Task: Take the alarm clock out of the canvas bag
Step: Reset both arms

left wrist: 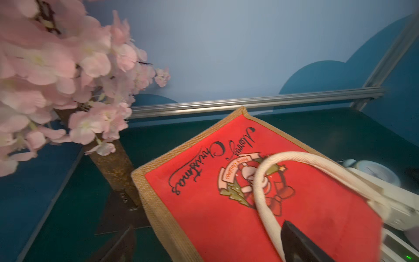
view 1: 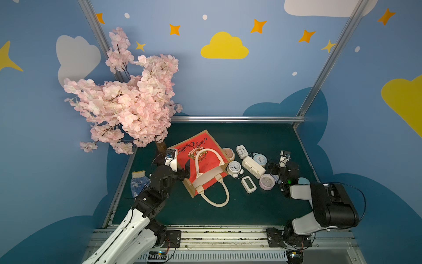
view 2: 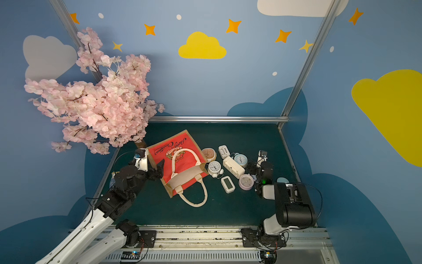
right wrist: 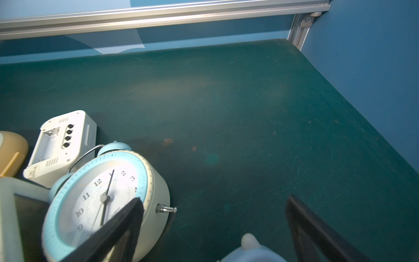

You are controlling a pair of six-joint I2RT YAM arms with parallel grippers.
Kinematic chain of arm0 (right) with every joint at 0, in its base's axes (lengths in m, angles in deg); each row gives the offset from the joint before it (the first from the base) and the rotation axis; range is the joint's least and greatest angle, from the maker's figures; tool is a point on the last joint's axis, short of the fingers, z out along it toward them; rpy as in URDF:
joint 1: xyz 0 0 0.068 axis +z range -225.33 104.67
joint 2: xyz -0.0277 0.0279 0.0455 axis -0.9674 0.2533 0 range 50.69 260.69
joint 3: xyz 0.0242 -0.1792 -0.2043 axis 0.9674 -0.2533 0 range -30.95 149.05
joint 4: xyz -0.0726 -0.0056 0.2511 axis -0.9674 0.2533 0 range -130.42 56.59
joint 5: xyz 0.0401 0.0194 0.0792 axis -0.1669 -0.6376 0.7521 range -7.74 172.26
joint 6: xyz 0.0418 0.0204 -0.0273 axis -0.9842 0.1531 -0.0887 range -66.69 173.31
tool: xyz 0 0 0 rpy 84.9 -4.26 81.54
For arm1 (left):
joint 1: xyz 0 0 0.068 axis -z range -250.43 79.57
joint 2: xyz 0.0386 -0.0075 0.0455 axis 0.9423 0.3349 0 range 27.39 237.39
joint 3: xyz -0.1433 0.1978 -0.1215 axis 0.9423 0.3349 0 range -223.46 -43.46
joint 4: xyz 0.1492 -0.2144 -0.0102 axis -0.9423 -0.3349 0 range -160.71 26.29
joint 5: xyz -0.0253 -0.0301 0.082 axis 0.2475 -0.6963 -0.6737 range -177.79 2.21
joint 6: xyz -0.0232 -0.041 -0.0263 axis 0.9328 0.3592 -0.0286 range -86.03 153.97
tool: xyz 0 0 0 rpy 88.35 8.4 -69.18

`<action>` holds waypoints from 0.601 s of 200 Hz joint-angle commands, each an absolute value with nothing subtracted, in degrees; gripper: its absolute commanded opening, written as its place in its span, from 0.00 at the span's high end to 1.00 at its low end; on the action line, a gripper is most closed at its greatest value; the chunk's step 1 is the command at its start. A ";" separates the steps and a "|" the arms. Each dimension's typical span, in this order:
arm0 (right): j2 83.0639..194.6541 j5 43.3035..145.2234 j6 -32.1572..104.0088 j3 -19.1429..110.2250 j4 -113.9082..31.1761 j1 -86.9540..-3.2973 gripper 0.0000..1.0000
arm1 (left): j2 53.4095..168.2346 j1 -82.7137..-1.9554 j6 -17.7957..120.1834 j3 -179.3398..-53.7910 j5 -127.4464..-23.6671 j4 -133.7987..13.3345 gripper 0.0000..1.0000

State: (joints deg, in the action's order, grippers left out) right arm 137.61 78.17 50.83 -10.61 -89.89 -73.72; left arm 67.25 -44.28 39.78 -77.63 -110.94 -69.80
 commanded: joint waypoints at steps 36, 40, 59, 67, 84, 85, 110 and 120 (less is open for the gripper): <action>137.97 77.34 51.38 -9.59 -90.70 -73.39 0.02 | 69.36 -59.93 33.90 -65.93 -103.14 -51.47 0.01; 137.97 77.34 51.40 -9.58 -90.71 -73.41 0.02 | 69.90 -61.02 34.27 -65.23 -101.99 -49.80 0.01; 137.97 77.34 51.40 -9.54 -90.69 -73.42 0.02 | 74.06 -64.78 36.30 -64.64 -98.92 -45.22 0.01; 137.99 77.35 51.45 -9.57 -90.69 -73.41 0.02 | 76.73 -65.49 36.72 -64.82 -98.86 -44.20 0.01; 138.00 77.34 51.40 -9.59 -90.69 -73.48 0.02 | 83.87 -66.36 36.65 -64.73 -98.59 -39.49 0.01; 137.99 77.34 51.39 -9.59 -90.69 -73.44 0.02 | 84.24 -66.38 36.59 -64.73 -98.50 -39.26 0.01; 137.97 77.35 51.39 -9.61 -90.69 -73.43 0.02 | 92.88 -67.03 36.00 -63.97 -98.41 -31.41 0.01; 138.01 77.36 51.43 -9.67 -90.69 -73.42 0.02 | 94.88 -67.74 36.06 -63.16 -98.11 -27.80 0.01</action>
